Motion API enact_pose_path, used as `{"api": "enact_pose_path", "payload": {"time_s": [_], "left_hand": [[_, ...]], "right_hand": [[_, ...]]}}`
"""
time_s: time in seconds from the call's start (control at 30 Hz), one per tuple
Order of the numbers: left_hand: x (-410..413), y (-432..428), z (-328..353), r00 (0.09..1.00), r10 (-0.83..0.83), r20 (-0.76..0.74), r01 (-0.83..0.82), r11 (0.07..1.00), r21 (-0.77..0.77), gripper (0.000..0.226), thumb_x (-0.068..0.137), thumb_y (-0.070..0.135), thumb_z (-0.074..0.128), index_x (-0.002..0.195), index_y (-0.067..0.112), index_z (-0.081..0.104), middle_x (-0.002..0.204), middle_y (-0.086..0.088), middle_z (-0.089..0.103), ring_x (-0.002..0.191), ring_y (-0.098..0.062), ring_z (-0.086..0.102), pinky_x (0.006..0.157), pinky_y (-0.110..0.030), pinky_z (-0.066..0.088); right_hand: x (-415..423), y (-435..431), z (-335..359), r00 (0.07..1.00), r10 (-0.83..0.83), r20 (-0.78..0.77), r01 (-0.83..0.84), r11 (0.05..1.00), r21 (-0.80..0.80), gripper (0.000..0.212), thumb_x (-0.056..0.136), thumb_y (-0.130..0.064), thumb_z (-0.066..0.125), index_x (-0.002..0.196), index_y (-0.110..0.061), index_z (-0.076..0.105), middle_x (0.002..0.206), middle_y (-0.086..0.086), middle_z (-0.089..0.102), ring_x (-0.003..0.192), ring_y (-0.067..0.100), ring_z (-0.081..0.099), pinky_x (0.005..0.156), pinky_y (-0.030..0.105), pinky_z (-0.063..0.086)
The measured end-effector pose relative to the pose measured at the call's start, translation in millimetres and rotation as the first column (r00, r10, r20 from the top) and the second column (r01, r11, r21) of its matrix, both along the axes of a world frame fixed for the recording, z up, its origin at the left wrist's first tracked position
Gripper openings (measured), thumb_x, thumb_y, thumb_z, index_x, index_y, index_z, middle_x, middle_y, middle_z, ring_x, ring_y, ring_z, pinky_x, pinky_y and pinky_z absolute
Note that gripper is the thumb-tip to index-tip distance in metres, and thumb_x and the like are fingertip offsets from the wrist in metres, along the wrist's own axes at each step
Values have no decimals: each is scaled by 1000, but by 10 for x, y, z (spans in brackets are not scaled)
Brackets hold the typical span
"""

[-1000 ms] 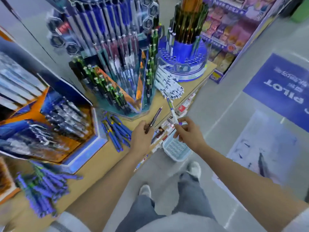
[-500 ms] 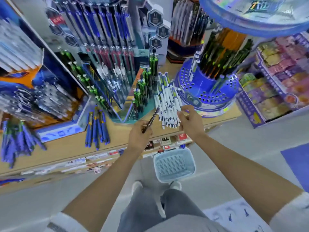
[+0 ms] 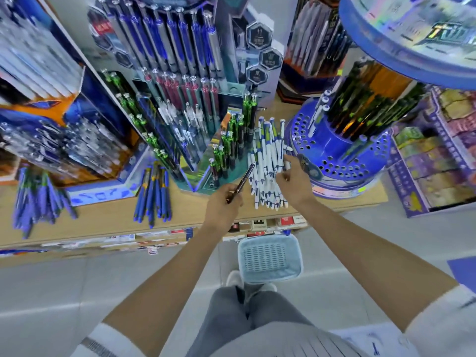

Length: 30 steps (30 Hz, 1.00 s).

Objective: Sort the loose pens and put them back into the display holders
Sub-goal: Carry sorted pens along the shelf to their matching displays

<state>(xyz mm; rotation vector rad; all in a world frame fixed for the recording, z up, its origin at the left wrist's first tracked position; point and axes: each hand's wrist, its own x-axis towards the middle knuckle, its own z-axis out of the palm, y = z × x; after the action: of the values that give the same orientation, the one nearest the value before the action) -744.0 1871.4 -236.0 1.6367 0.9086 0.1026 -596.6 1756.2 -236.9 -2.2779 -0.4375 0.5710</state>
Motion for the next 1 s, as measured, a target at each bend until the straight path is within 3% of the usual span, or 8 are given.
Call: {"api": "enact_pose_path", "payload": {"time_s": [0.13, 0.3, 0.4, 0.53, 0.63, 0.77, 0.9, 1.0], "left_hand": [[18, 30, 3, 1000, -9, 6, 10, 1000, -24, 10, 96, 13, 53, 102, 12, 60, 74, 0, 57, 58, -16, 48, 57, -27, 41], [64, -33, 19, 998, -27, 50, 32, 995, -92, 17, 94, 7, 57, 84, 17, 66, 63, -1, 54, 56, -17, 50, 61, -36, 53], [116, -95, -23, 991, -99, 91, 104, 993, -58, 13, 91, 7, 61, 81, 4, 69, 60, -5, 56, 58, -18, 51, 69, -42, 54], [168, -298, -18, 977, -174, 122, 178, 984, -29, 12, 88, 9, 66, 79, 1, 68, 56, -2, 53, 52, -14, 41, 57, -28, 36], [196, -507, 6, 964, -239, 119, 244, 970, -24, 19, 86, 5, 68, 72, 17, 69, 50, 9, 55, 46, -6, 44, 54, -23, 37], [281, -875, -13, 967, -233, 105, 241, 969, -64, 11, 84, 5, 71, 79, 14, 66, 58, 8, 63, 48, -1, 53, 54, -22, 44], [390, -1392, -54, 965, -253, 70, 256, 966, -41, 4, 84, 10, 73, 87, 10, 71, 70, -2, 66, 56, -2, 56, 64, -24, 46], [557, -1953, -8, 966, -242, 86, 246, 969, -36, 7, 84, 14, 72, 89, 9, 73, 72, -1, 67, 57, 1, 54, 64, -21, 45]], "right_hand": [[-42, -17, 12, 998, -58, 10, 57, 995, 77, 47, 97, -14, 51, 141, -15, 36, 76, 4, 59, 61, 12, 53, 57, 28, 40], [-196, -132, 30, 995, -85, 56, 72, 975, 211, 13, 96, -18, 54, 109, -14, 53, 63, -5, 51, 54, 9, 47, 56, 30, 40], [-290, -215, 22, 997, -75, -14, 76, 966, 245, 15, 95, -26, 57, 107, -19, 53, 68, -6, 53, 58, 10, 50, 59, 29, 44], [-328, -375, 21, 984, 45, -174, 3, 964, 266, 9, 91, -38, 62, 87, -31, 61, 82, -2, 62, 71, 12, 56, 71, 29, 46], [-360, -556, -6, 984, 76, -164, -25, 956, 291, 25, 90, -28, 67, 67, -27, 55, 70, -3, 55, 66, 10, 50, 68, 28, 41], [-325, -913, 13, 981, 33, -192, 38, 934, 354, 22, 91, -20, 65, 71, -24, 59, 62, -9, 56, 58, 1, 48, 64, 22, 40], [-170, -1432, 50, 977, -25, -213, 119, 891, 438, 19, 91, -15, 64, 78, -2, 61, 66, 2, 53, 63, 10, 43, 67, 30, 37], [-31, -1984, 77, 956, 78, -283, 71, 874, 481, 7, 93, -7, 60, 88, -9, 63, 72, -3, 60, 67, 3, 53, 70, 21, 44]]}}
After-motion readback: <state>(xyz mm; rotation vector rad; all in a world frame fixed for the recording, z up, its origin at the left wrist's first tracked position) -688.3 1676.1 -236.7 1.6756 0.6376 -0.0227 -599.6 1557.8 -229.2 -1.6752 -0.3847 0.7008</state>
